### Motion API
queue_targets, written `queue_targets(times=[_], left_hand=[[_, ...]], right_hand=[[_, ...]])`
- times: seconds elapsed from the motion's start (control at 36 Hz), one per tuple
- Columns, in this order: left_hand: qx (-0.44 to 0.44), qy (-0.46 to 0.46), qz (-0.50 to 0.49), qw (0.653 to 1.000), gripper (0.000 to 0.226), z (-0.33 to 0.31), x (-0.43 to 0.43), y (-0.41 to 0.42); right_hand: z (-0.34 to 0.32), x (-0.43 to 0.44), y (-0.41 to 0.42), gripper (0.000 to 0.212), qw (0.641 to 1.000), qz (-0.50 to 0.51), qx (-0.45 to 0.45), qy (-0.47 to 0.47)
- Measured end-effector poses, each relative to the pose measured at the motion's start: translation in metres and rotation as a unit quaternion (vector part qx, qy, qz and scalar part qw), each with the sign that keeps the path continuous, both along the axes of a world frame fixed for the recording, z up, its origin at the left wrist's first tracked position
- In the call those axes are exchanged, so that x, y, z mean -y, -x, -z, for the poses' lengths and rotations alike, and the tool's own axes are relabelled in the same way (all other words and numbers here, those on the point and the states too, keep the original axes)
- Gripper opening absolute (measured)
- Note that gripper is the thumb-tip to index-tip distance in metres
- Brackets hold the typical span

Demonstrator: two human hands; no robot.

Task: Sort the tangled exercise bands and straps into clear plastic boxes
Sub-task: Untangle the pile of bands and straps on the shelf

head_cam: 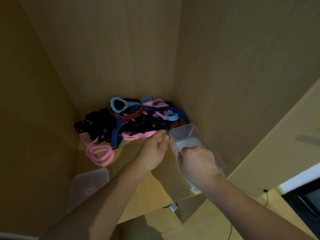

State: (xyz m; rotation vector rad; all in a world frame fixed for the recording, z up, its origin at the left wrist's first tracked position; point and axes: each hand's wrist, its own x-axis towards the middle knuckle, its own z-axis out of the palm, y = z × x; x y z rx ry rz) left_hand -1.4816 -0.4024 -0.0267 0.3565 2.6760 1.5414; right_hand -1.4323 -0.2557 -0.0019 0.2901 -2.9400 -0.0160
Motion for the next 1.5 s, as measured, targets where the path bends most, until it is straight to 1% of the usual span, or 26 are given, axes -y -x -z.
queue_targets(times=[0.06, 0.11, 0.19, 0.25, 0.28, 0.33, 0.39, 0.44, 0.5, 0.53, 0.58, 0.64, 0.69, 0.75, 0.81, 0.89, 0.94, 0.97, 1.03, 1.08, 1.14, 1.22, 1.25, 1.33, 1.5], left_hand=[[0.006, -0.03, -0.007, 0.999, 0.026, -0.003, 0.002, 0.002], [0.009, -0.044, -0.014, 0.999, 0.02, -0.006, 0.004, 0.003], [0.017, -0.066, -0.032, 0.997, 0.024, -0.012, 0.009, 0.0], [0.029, -0.09, -0.054, 0.994, 0.023, -0.017, 0.012, -0.003], [0.031, -0.104, -0.066, 0.992, 0.02, -0.018, 0.014, -0.004], [0.024, -0.109, -0.091, 0.99, 0.021, -0.024, 0.018, -0.009], [0.026, -0.111, -0.119, 0.986, 0.024, -0.023, 0.027, -0.01], [0.042, -0.13, -0.137, 0.981, 0.024, -0.023, 0.037, -0.014], [0.053, -0.154, -0.153, 0.975, 0.023, -0.024, 0.047, -0.02], [0.051, -0.156, -0.164, 0.973, 0.024, -0.025, 0.052, -0.024], [0.047, -0.154, -0.179, 0.971, 0.023, -0.027, 0.061, -0.031], [0.049, -0.136, -0.185, 0.972, 0.017, -0.026, 0.071, -0.038], [0.055, -0.107, -0.194, 0.974, 0.015, -0.018, 0.08, -0.045], [0.065, -0.115, -0.201, 0.971, 0.015, -0.01, 0.087, -0.053], [0.07, -0.094, -0.222, 0.968, 0.016, -0.001, 0.093, -0.059], [0.074, -0.051, -0.231, 0.969, 0.015, 0.01, 0.101, -0.066], [0.078, -0.021, -0.236, 0.968, 0.016, 0.017, 0.103, -0.067], [0.077, 0.003, -0.243, 0.967, 0.021, 0.018, 0.104, -0.069], [0.073, 0.05, -0.244, 0.966, 0.038, 0.02, 0.103, -0.072], [0.078, 0.06, -0.228, 0.969, 0.042, 0.021, 0.102, -0.075], [0.083, 0.069, -0.227, 0.968, 0.04, 0.023, 0.1, -0.078], [0.091, 0.07, -0.224, 0.968, 0.041, 0.027, 0.098, -0.079], [0.091, 0.072, -0.22, 0.968, 0.042, 0.028, 0.097, -0.08], [0.097, 0.061, -0.218, 0.969, 0.042, 0.033, 0.094, -0.08], [0.105, 0.059, -0.197, 0.973, 0.044, 0.036, 0.09, -0.079]], right_hand=[[-0.003, 0.004, 0.0, 0.039, 0.999, -0.002, -0.031, -0.01], [-0.003, 0.008, -0.001, 0.042, 0.998, -0.01, -0.062, -0.007], [-0.01, 0.016, -0.005, 0.037, 0.994, -0.049, -0.097, -0.003], [-0.012, 0.02, -0.007, 0.024, 0.988, -0.088, -0.123, 0.006], [-0.012, 0.021, -0.007, 0.021, 0.984, -0.114, -0.134, 0.03], [-0.016, 0.022, -0.006, 0.033, 0.969, -0.148, -0.16, 0.113], [-0.02, 0.02, -0.002, 0.037, 0.961, -0.152, -0.166, 0.163], [-0.022, 0.016, 0.005, 0.034, 0.963, -0.135, -0.152, 0.179], [-0.021, 0.01, 0.014, 0.041, 0.967, -0.099, -0.132, 0.192], [-0.022, 0.01, 0.016, 0.044, 0.969, -0.088, -0.105, 0.206], [-0.023, 0.012, 0.019, 0.05, 0.967, -0.079, -0.005, 0.242], [-0.017, 0.02, 0.02, 0.049, 0.956, -0.073, 0.098, 0.265], [-0.008, 0.031, 0.019, 0.043, 0.949, -0.083, 0.137, 0.273], [0.002, 0.041, 0.016, 0.043, 0.947, -0.096, 0.142, 0.27], [0.01, 0.049, 0.014, 0.041, 0.952, -0.11, 0.141, 0.249], [0.019, 0.056, 0.014, 0.012, 0.964, -0.108, 0.141, 0.196], [0.024, 0.058, 0.014, 0.006, 0.969, -0.102, 0.147, 0.172], [0.025, 0.059, 0.015, 0.008, 0.968, -0.1, 0.153, 0.17], [0.027, 0.06, 0.016, 0.022, 0.964, -0.095, 0.178, 0.175], [0.028, 0.06, 0.015, 0.028, 0.959, -0.089, 0.199, 0.181], [0.031, 0.059, 0.015, 0.026, 0.955, -0.085, 0.21, 0.192], [0.034, 0.057, 0.014, 0.01, 0.956, -0.08, 0.213, 0.183], [0.034, 0.056, 0.014, 0.008, 0.956, -0.076, 0.216, 0.184], [0.036, 0.053, 0.014, 0.015, 0.951, -0.068, 0.234, 0.191], [0.037, 0.048, 0.015, 0.017, 0.951, -0.07, 0.239, 0.181]])
